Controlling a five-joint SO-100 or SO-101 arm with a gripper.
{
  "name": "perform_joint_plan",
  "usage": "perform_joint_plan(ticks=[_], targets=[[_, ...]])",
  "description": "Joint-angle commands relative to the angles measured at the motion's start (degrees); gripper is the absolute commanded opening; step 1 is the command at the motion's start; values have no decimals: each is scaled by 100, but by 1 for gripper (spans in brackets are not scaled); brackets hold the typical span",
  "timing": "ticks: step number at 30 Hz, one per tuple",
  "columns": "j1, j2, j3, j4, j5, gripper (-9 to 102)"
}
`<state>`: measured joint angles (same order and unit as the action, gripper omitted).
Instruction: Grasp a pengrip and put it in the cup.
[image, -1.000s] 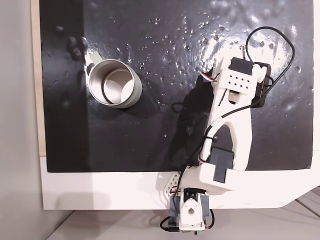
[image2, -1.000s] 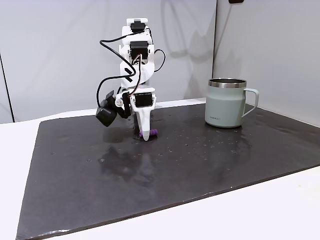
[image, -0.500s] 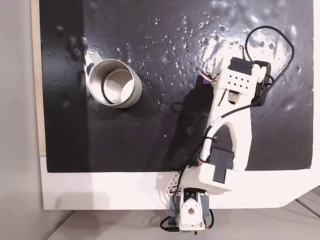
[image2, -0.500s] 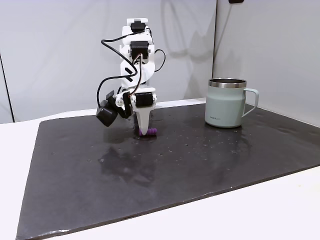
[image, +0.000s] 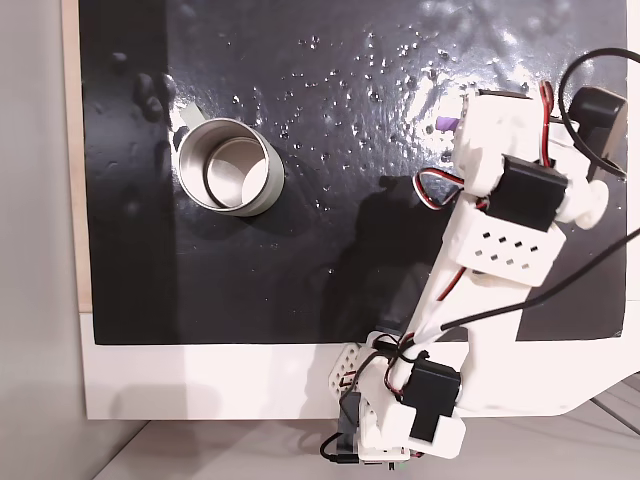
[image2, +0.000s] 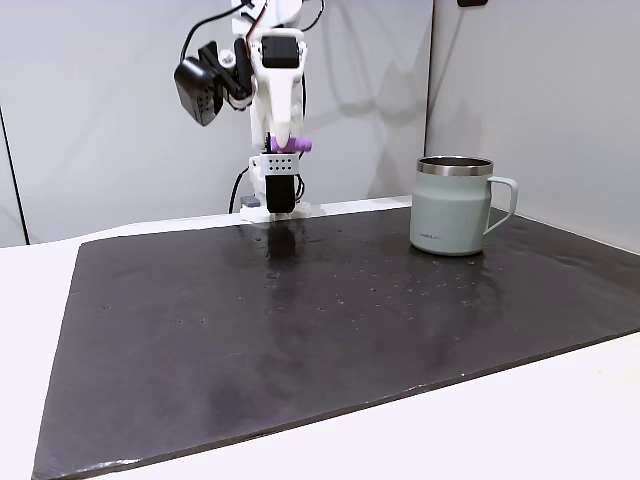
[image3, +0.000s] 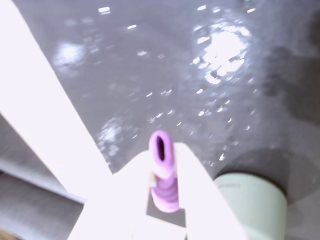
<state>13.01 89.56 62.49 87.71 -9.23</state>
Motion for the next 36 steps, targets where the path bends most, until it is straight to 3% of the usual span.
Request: perform_joint_plan(ticks=[1, 7, 26, 36], targets=[[9, 396, -1028, 501, 97, 0], [-545, 378, -1433, 809, 246, 0], [-3858, 316, -1433, 879, 501, 0], [-4667, -439, -1872, 844, 422, 0]])
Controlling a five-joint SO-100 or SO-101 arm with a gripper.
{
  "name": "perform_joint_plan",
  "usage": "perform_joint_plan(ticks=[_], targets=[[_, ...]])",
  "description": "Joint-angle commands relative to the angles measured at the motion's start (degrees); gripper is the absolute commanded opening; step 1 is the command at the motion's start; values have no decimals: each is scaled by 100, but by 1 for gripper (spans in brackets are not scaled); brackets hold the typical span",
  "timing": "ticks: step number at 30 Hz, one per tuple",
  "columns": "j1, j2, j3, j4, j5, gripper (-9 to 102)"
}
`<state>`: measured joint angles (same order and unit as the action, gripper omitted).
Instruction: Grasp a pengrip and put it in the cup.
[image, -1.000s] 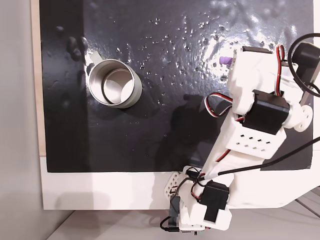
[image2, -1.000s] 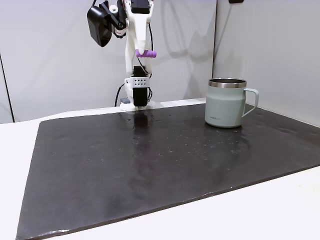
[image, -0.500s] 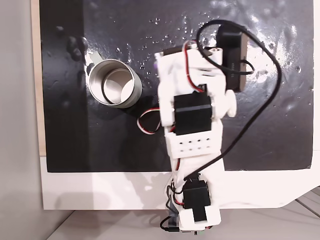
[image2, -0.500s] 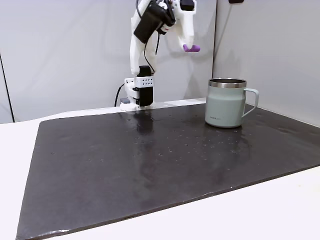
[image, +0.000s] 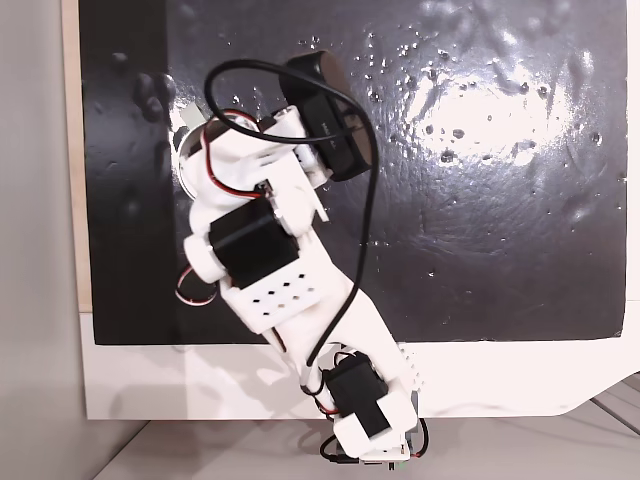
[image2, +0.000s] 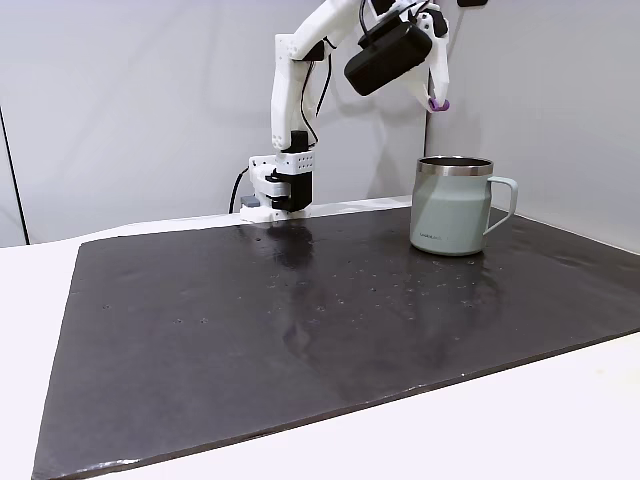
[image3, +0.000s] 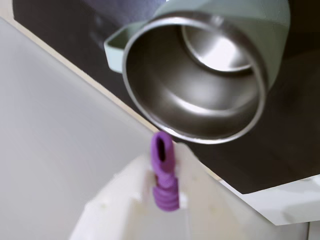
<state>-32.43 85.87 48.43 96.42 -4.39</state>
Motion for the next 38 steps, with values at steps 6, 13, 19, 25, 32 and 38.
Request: perform_joint_plan(ticks=[6, 13, 19, 25, 32, 38], targets=[[-176, -272, -624, 9, -62, 0], [-202, -229, -598, 35, -62, 24], [-246, -193, -580, 44, -62, 27], [-255, -158, -527, 44, -62, 27], [-308, -97, -448, 44, -70, 27], [-316, -97, -431, 44, -88, 27]])
